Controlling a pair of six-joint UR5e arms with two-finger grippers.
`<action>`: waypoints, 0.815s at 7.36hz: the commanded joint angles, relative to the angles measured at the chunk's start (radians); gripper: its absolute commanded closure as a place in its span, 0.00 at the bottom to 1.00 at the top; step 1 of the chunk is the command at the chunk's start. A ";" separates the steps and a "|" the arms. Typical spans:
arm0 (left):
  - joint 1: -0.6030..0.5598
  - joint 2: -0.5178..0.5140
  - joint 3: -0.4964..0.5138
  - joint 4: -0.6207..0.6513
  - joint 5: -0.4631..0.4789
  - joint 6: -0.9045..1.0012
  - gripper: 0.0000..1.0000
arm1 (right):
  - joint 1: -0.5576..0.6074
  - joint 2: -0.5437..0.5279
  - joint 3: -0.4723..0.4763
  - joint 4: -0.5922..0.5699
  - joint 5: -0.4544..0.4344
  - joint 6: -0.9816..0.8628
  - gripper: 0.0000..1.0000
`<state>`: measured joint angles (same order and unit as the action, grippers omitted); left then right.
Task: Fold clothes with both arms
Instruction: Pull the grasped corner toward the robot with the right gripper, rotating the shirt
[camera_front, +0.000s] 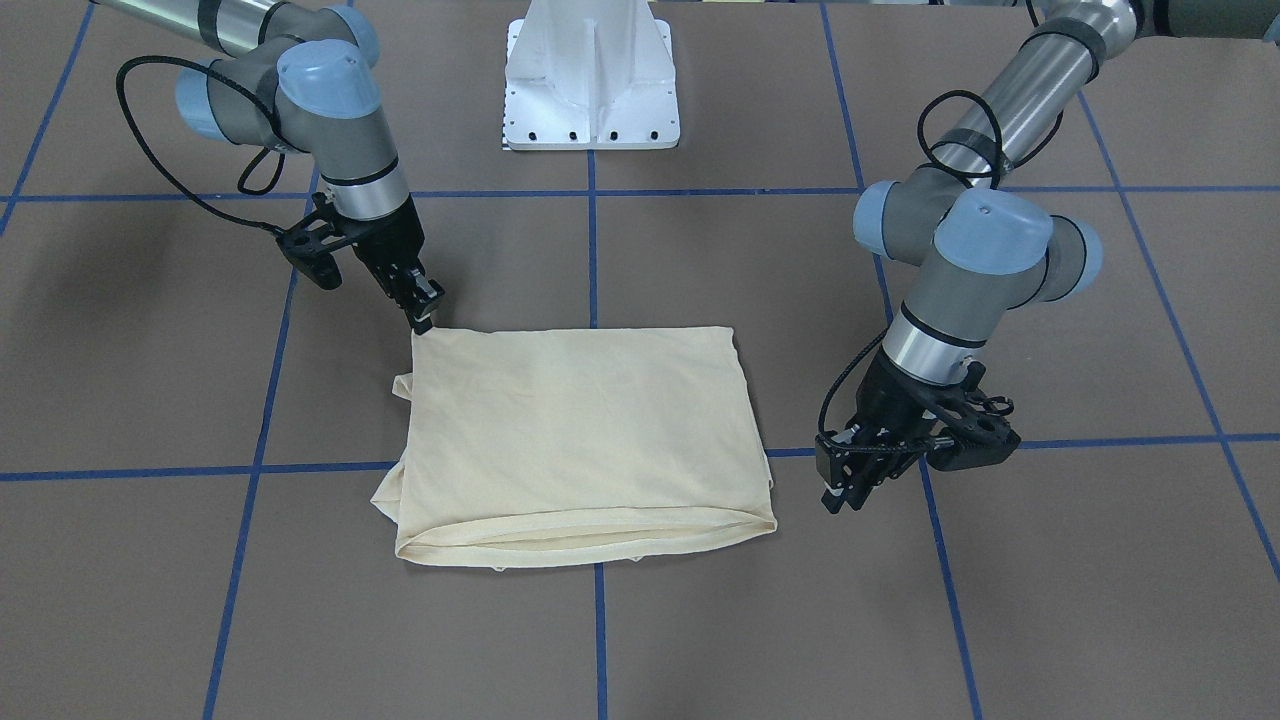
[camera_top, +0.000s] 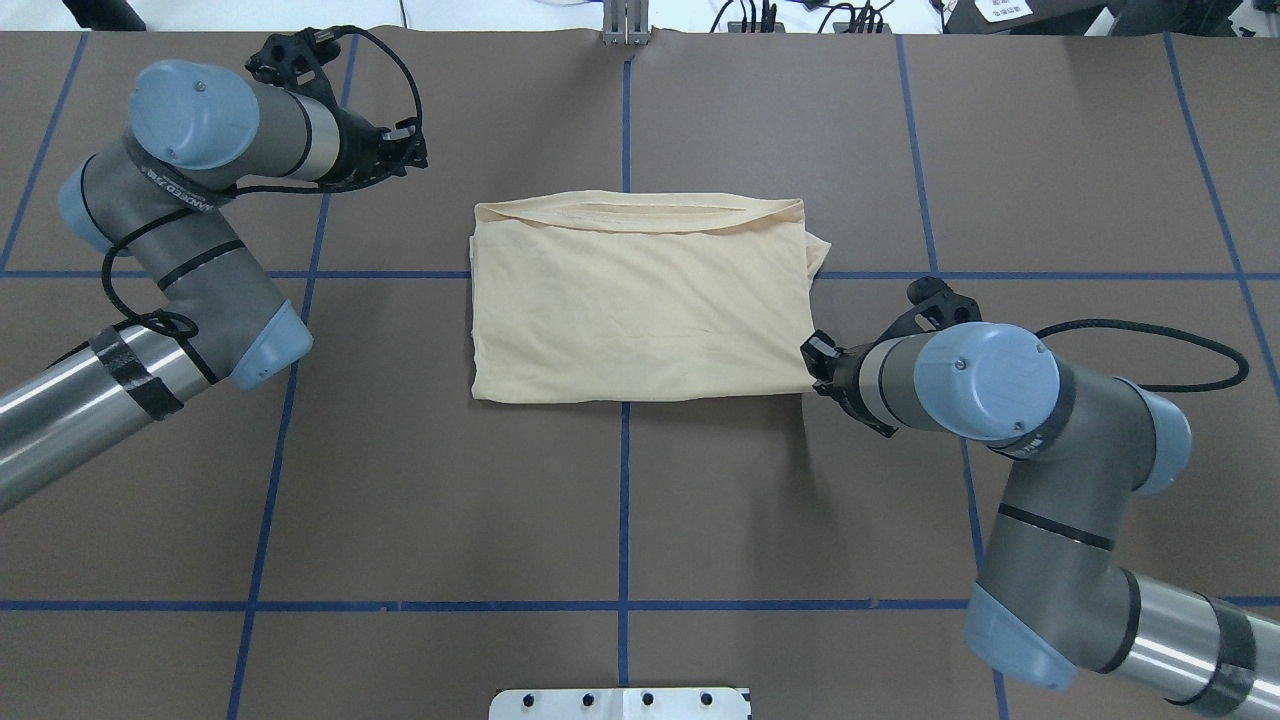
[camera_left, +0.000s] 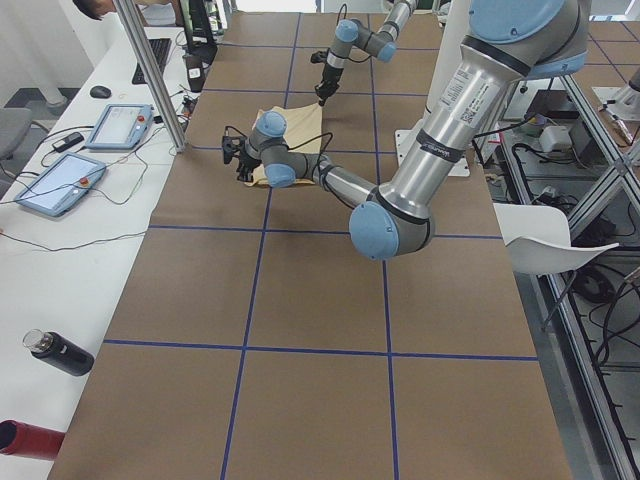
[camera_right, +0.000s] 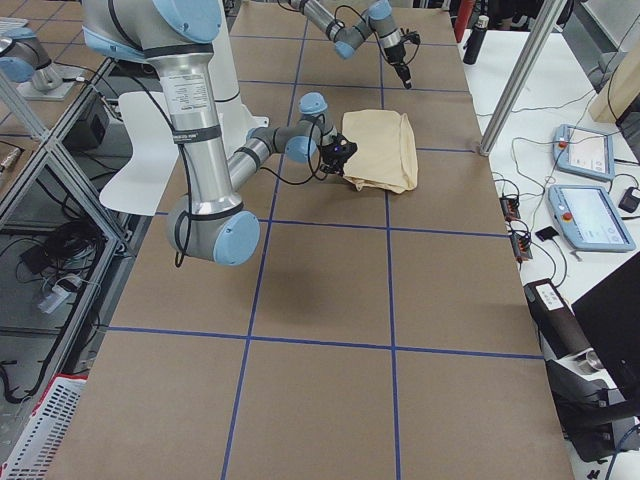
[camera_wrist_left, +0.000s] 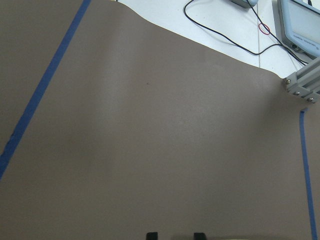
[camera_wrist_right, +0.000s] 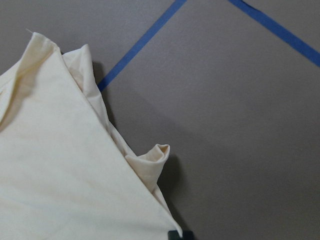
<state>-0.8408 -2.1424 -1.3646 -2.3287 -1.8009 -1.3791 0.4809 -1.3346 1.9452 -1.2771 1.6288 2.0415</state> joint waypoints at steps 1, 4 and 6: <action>-0.001 0.003 -0.028 0.003 -0.006 0.002 0.64 | -0.124 -0.137 0.173 -0.011 -0.007 0.090 1.00; -0.003 0.003 -0.053 0.003 -0.054 0.002 0.64 | -0.469 -0.210 0.277 -0.014 -0.017 0.161 1.00; -0.003 0.038 -0.126 0.018 -0.122 -0.004 0.64 | -0.627 -0.250 0.273 -0.016 -0.193 0.161 0.01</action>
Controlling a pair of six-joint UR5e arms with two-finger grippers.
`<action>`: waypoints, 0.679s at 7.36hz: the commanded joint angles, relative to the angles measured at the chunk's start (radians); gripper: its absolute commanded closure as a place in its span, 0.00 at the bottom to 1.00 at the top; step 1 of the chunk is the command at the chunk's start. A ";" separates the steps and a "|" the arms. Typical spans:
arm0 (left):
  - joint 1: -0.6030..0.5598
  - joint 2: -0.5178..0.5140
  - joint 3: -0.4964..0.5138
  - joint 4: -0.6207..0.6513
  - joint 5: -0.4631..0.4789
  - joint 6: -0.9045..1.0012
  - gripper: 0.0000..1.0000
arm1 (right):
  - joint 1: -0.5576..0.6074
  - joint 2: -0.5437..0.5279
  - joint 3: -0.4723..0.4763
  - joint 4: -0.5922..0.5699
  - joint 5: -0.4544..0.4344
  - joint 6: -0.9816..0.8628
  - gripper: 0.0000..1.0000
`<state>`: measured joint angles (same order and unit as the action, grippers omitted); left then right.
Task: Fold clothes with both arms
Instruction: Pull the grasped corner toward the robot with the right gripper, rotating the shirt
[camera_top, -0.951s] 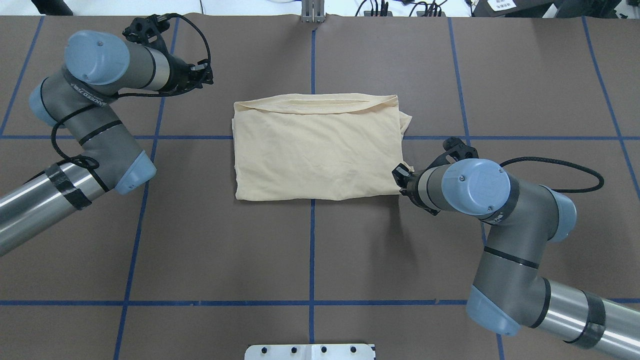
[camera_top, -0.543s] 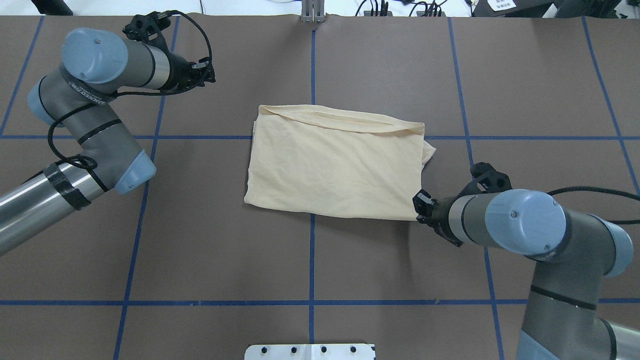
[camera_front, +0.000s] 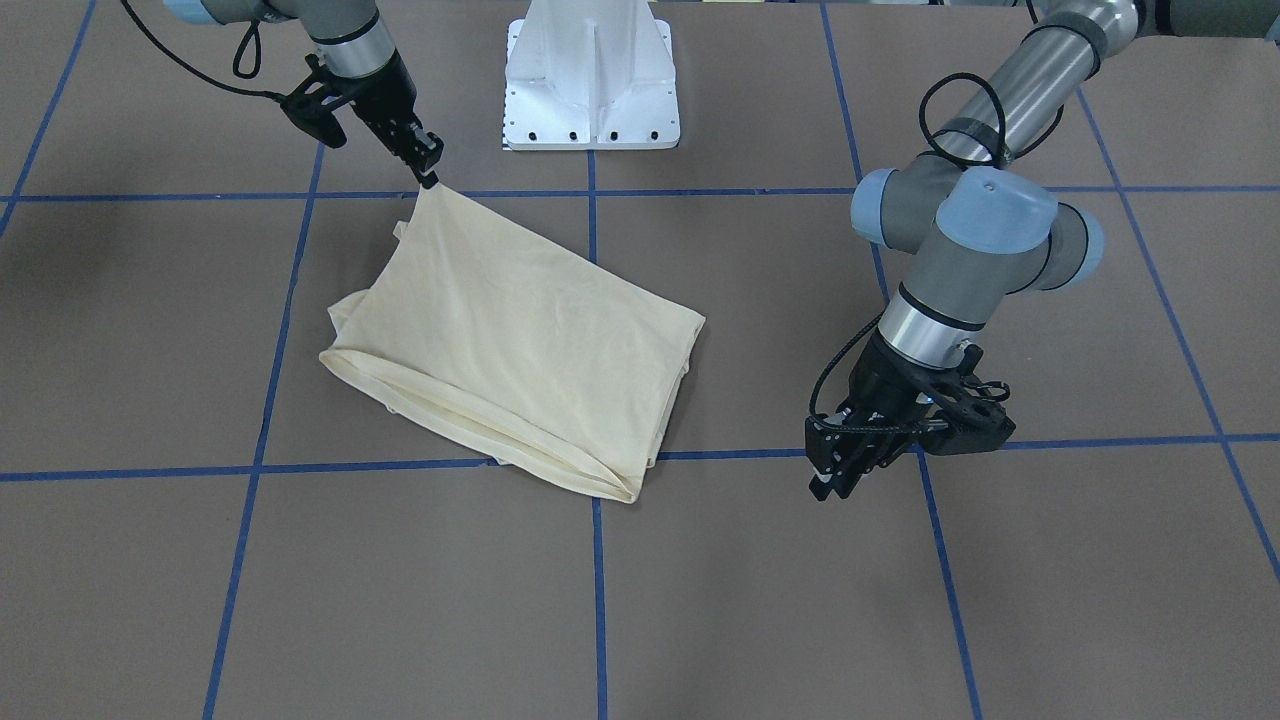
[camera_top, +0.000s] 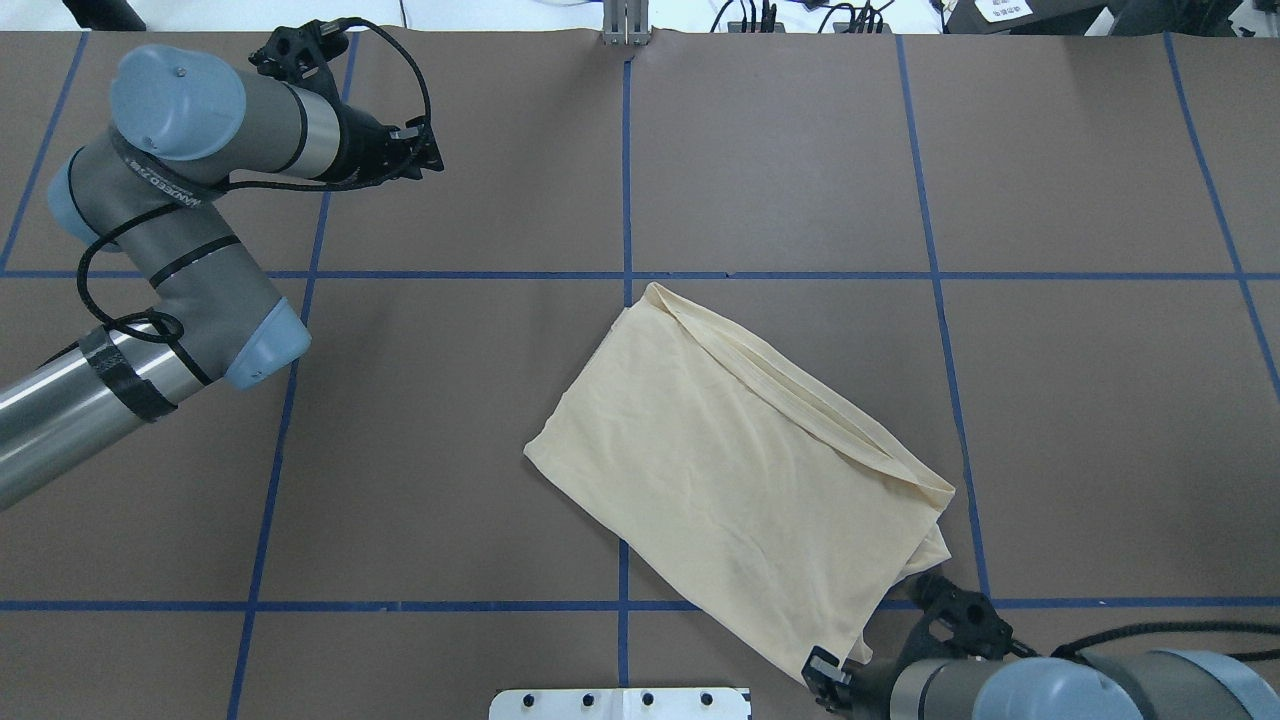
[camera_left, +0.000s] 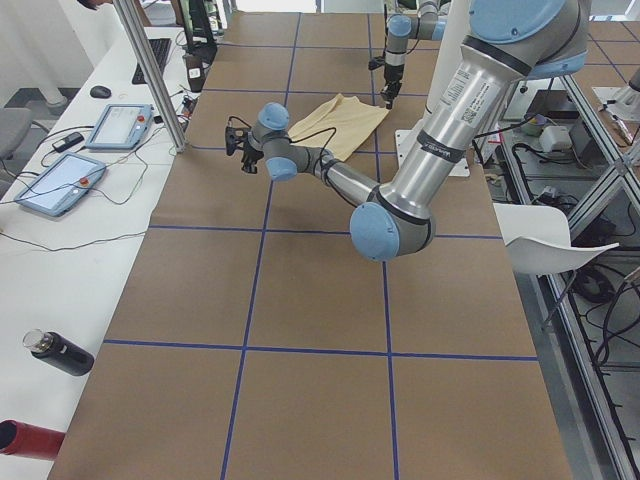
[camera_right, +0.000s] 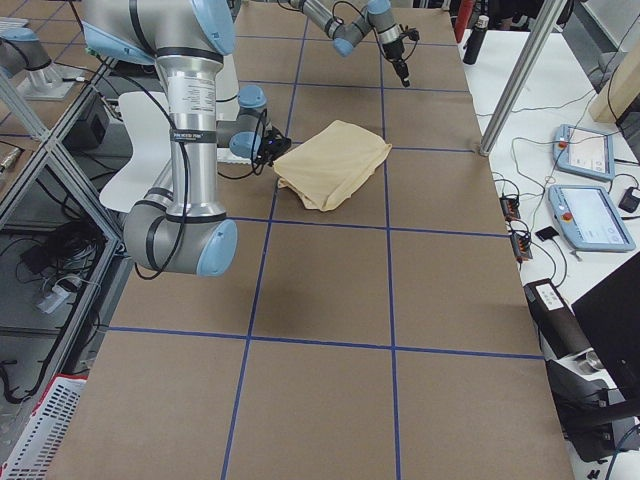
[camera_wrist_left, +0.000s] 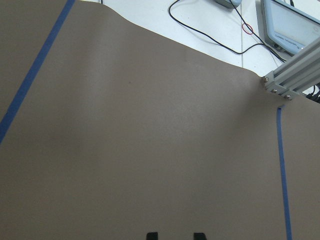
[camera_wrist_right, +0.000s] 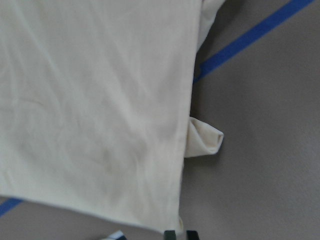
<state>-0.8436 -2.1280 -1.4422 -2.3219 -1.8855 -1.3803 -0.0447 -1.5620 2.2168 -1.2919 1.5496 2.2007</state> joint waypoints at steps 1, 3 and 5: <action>0.001 0.060 -0.107 0.016 -0.082 -0.012 0.61 | -0.110 -0.029 0.007 -0.001 -0.159 0.002 0.00; 0.043 0.146 -0.223 0.022 -0.115 -0.057 0.53 | -0.034 -0.036 0.055 -0.003 -0.193 0.001 0.00; 0.189 0.155 -0.271 0.076 -0.103 -0.213 0.50 | 0.180 0.014 0.052 -0.003 -0.157 -0.012 0.00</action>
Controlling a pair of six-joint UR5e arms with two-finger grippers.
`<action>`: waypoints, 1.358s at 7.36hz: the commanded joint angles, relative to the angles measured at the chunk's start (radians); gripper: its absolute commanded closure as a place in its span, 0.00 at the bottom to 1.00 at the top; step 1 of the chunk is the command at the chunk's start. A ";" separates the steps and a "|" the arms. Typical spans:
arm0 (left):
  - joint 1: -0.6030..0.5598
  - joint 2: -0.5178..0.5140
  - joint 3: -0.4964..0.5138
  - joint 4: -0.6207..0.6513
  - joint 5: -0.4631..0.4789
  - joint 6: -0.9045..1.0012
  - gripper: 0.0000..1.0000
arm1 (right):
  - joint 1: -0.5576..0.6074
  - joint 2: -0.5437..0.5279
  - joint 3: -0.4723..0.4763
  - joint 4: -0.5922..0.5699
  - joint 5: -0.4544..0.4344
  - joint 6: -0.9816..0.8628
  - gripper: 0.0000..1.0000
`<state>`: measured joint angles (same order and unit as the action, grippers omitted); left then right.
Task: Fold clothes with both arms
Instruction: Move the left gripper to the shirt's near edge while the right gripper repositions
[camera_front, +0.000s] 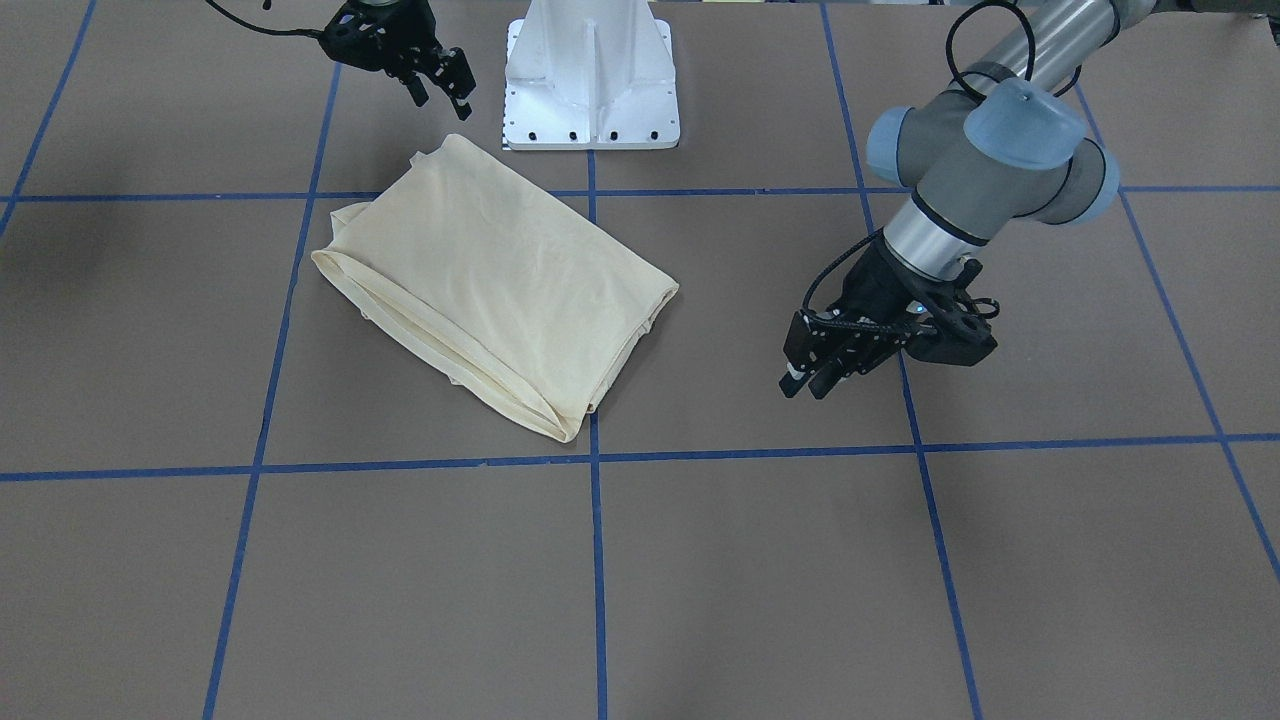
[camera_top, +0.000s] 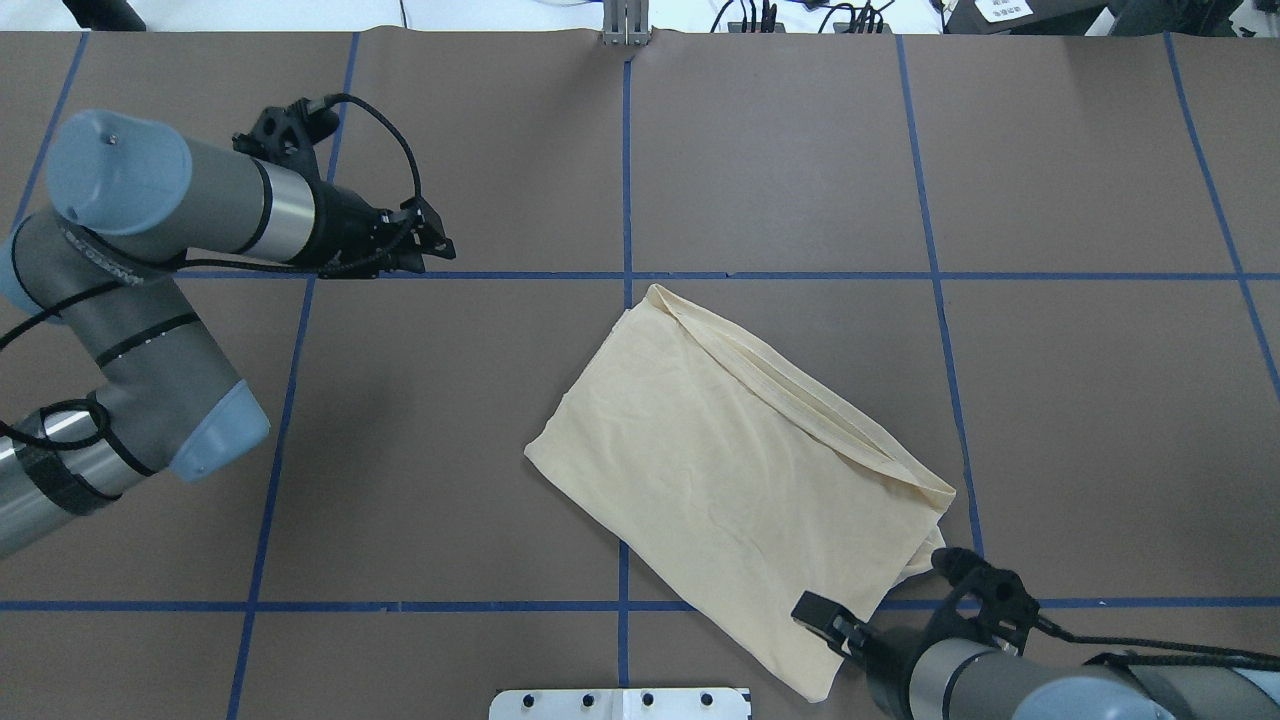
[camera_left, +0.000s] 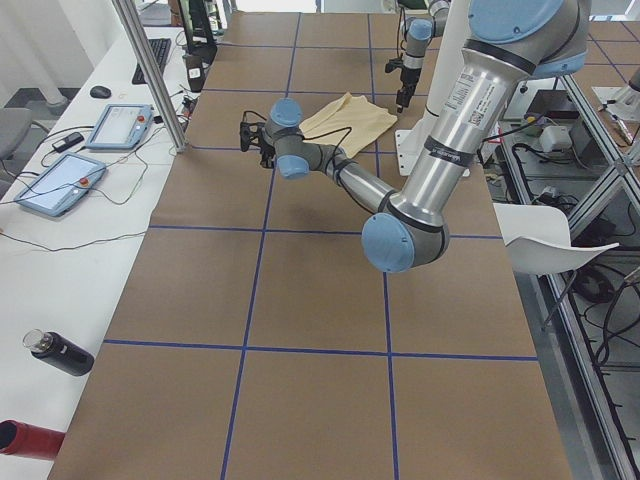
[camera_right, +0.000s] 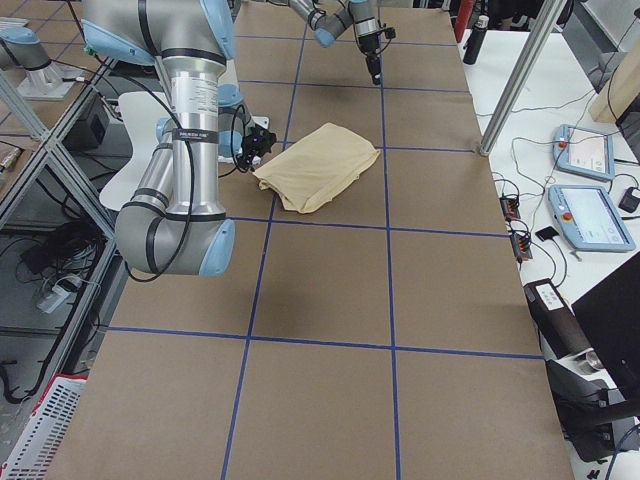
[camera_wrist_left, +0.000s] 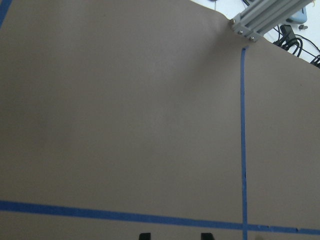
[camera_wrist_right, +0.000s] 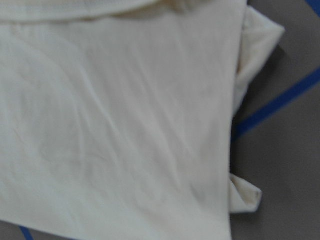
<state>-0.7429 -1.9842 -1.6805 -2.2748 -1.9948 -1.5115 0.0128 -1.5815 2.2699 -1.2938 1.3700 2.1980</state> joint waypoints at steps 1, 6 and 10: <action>0.182 0.007 -0.033 0.029 0.039 -0.160 0.49 | 0.247 0.070 -0.047 -0.002 0.082 -0.023 0.00; 0.327 -0.021 -0.013 0.093 0.116 -0.187 0.50 | 0.438 0.259 -0.239 -0.002 0.208 -0.150 0.00; 0.326 -0.036 0.027 0.090 0.131 -0.177 0.52 | 0.438 0.258 -0.256 -0.002 0.207 -0.150 0.00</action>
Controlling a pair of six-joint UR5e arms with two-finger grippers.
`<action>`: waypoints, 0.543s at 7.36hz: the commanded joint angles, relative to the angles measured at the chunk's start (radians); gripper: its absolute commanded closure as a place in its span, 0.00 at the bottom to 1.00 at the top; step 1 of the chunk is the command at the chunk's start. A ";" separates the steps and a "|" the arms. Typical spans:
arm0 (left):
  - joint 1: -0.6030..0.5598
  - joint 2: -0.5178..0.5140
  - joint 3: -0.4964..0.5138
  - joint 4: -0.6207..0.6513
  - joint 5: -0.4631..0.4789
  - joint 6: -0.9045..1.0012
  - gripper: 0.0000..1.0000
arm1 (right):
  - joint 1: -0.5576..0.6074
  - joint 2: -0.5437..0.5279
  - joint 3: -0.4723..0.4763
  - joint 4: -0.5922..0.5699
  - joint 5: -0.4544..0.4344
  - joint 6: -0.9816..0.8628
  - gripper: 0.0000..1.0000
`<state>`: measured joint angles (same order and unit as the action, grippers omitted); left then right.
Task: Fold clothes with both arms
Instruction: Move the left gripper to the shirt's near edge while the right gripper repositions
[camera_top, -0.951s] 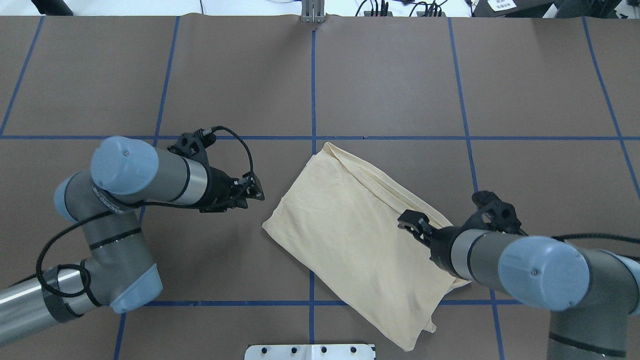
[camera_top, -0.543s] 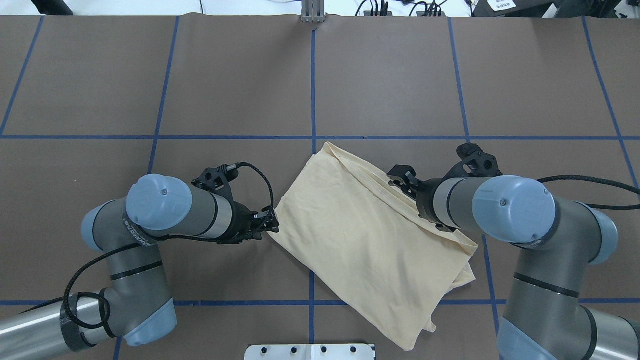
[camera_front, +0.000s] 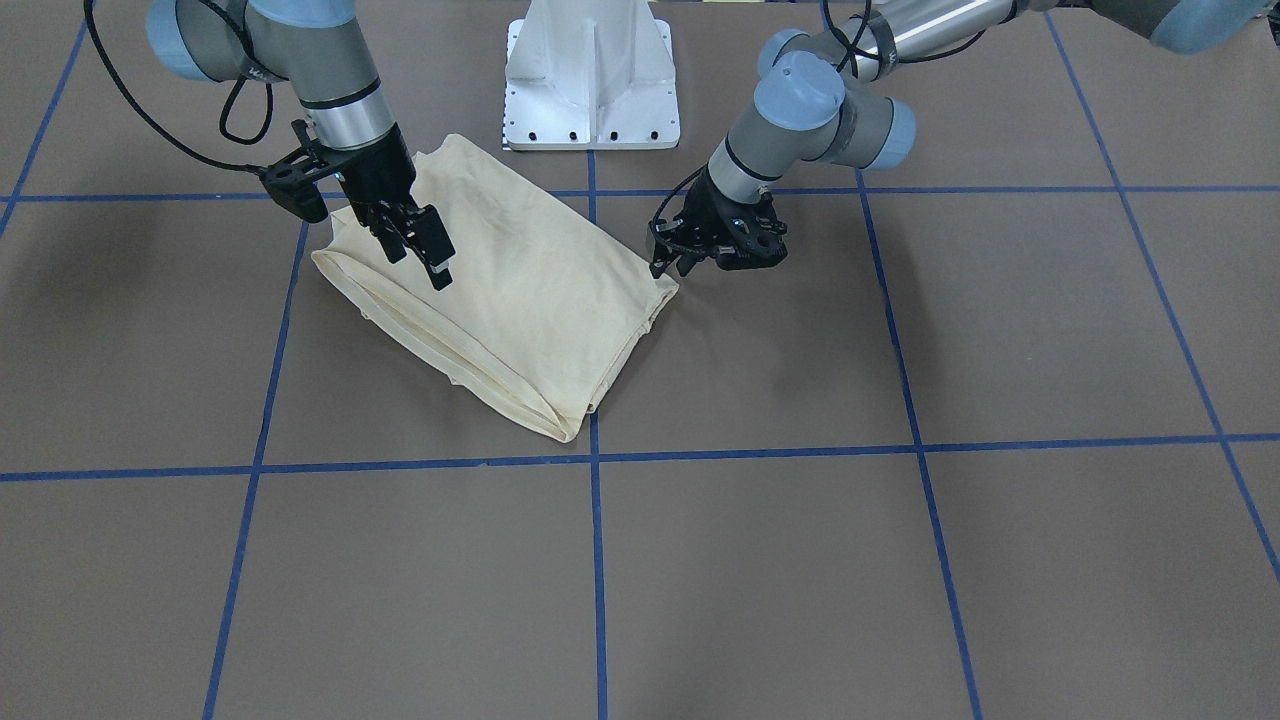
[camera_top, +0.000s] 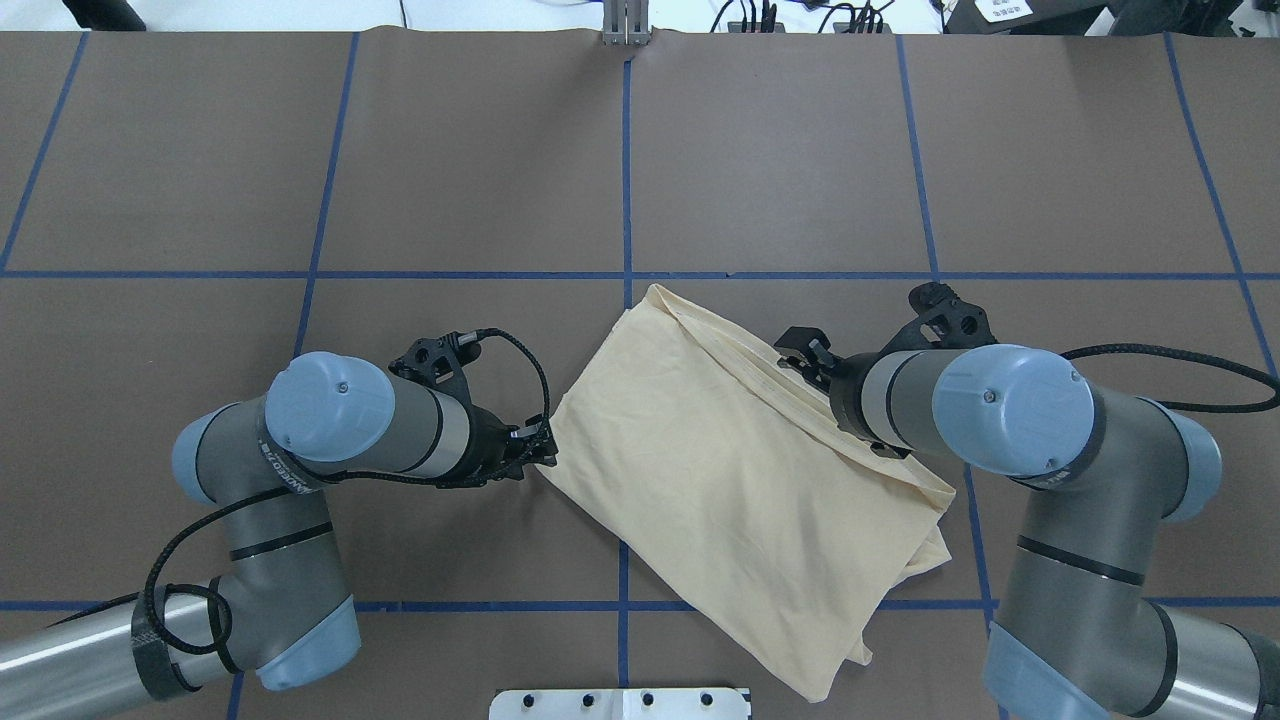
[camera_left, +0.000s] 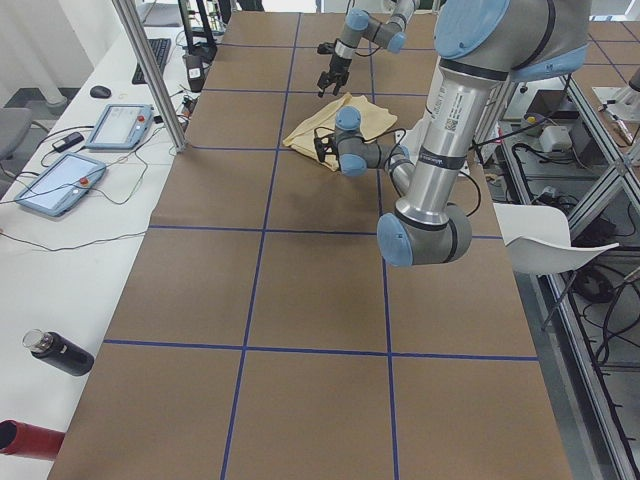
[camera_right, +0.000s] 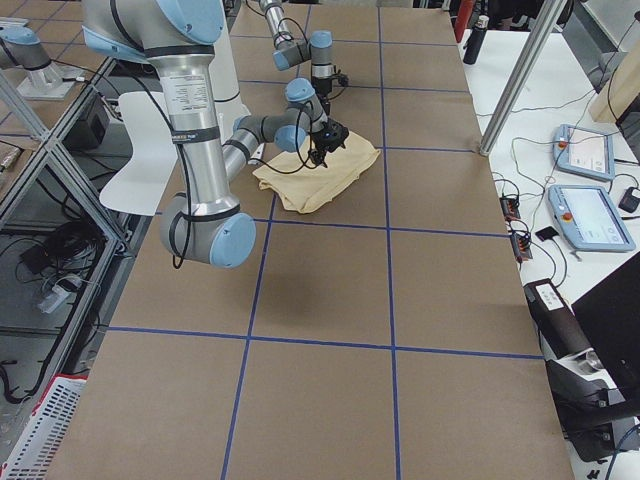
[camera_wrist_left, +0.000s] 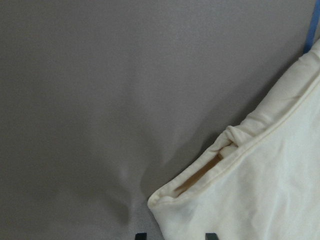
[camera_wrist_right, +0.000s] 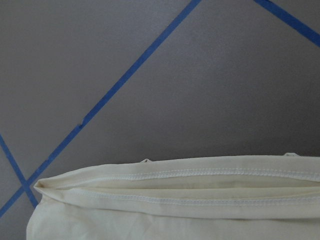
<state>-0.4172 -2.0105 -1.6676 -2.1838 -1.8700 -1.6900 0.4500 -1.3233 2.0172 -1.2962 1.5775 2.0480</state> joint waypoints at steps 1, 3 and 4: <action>0.000 -0.019 0.035 -0.002 0.006 0.001 0.54 | -0.001 -0.004 -0.005 0.000 -0.002 0.000 0.00; -0.002 -0.024 0.039 -0.002 0.008 -0.001 1.00 | -0.004 -0.005 -0.012 0.000 -0.004 0.000 0.00; -0.009 -0.024 0.029 -0.002 0.008 0.003 1.00 | -0.007 -0.007 -0.014 0.000 -0.005 0.000 0.00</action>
<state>-0.4200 -2.0332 -1.6329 -2.1859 -1.8626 -1.6903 0.4465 -1.3284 2.0060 -1.2962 1.5738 2.0479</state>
